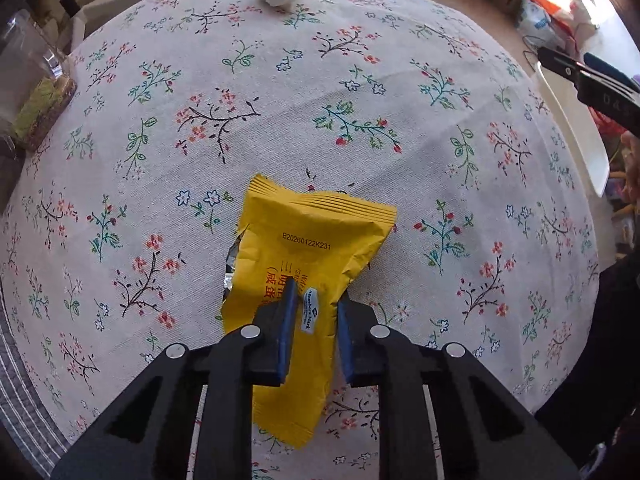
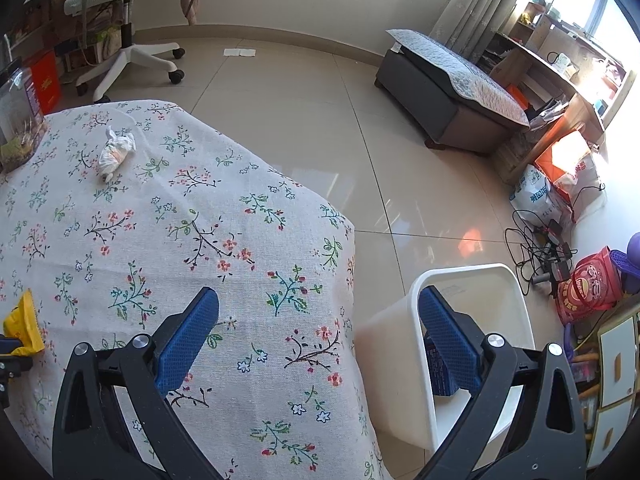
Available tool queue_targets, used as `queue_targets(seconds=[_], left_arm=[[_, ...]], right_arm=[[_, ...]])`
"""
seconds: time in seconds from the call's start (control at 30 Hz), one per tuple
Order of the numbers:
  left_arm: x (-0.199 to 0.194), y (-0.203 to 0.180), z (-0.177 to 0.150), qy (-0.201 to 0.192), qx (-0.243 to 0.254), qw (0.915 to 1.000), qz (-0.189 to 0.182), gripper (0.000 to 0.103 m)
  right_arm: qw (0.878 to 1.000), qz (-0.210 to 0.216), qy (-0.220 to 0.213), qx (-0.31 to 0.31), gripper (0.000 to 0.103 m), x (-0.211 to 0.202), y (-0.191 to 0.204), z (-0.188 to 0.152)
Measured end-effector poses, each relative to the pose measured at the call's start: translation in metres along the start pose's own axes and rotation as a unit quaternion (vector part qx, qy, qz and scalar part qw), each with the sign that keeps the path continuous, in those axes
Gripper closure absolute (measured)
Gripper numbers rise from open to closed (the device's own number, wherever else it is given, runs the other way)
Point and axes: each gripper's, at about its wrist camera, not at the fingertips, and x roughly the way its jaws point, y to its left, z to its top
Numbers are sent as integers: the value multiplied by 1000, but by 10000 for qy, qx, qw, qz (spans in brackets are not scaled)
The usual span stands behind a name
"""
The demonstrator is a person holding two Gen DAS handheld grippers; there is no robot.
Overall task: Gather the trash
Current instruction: 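Lift the yellow packet with the left gripper while the right tool moves toward the tissue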
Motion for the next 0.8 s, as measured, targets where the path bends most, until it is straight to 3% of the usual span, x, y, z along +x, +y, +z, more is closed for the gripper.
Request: queue_targets(seconds=[0.2,0.5,0.73,0.8], left_arm=[[-19,31,3,-627,-848,9944,101,94],[-67,19,12,-1574,-1134,9764,945,99],[-73,15,34,-2022,-1136,9574,1720,99],[-79,21,35,-2117,-1187,9540,1760,99]], right_arm=[[9999,149,-13,39,7,2,6,2],[9962,832,58,257,7,7,30,20],[9888,1296,240,705,7,28,82,71],[9879,1344,278,717,7,34,98,84]])
